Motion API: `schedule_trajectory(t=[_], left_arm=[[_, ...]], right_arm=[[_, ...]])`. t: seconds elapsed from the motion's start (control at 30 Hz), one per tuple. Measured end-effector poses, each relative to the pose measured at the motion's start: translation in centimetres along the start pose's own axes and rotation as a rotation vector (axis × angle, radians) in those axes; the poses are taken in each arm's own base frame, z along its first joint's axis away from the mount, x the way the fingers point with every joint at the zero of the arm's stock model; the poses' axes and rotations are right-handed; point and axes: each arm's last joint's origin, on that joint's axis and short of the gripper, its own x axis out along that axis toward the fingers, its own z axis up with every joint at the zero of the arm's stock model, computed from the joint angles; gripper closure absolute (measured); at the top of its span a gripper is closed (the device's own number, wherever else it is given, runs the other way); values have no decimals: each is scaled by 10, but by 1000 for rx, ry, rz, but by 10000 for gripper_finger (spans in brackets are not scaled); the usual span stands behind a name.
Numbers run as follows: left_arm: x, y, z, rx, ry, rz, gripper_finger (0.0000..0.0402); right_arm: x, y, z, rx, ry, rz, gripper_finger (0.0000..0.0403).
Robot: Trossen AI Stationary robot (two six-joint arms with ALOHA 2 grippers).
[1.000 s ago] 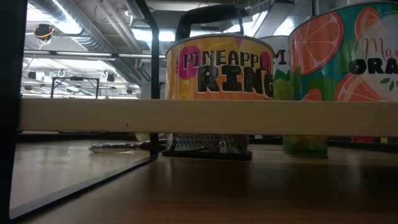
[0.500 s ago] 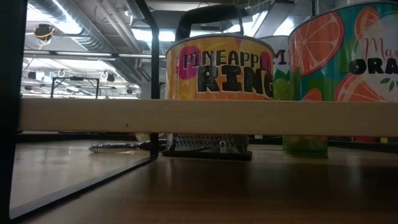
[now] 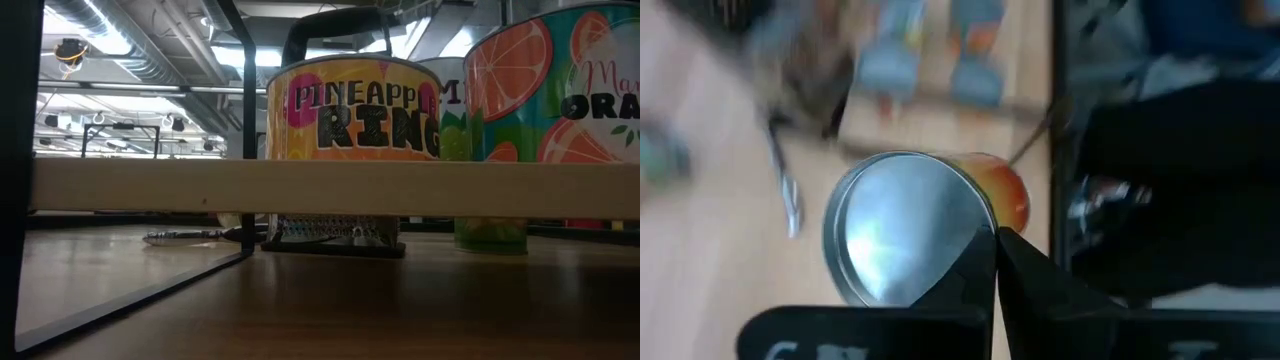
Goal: Pick and place cans onto a shelf
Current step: Put the canned pineapple on the shelf
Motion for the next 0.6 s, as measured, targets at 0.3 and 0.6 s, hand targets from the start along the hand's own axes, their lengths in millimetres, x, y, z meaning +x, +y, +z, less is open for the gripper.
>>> schedule_trajectory(t=[0.3, 0.6], left_arm=[[-10, -16, 45, 385, -378, -90, 401], [39, -14, 87, 731, -434, -173, 401]], right_arm=[[-2, 1, 0, -57, 11, 35, 363], [-44, 1, 3, -92, -7, 102, 363]])
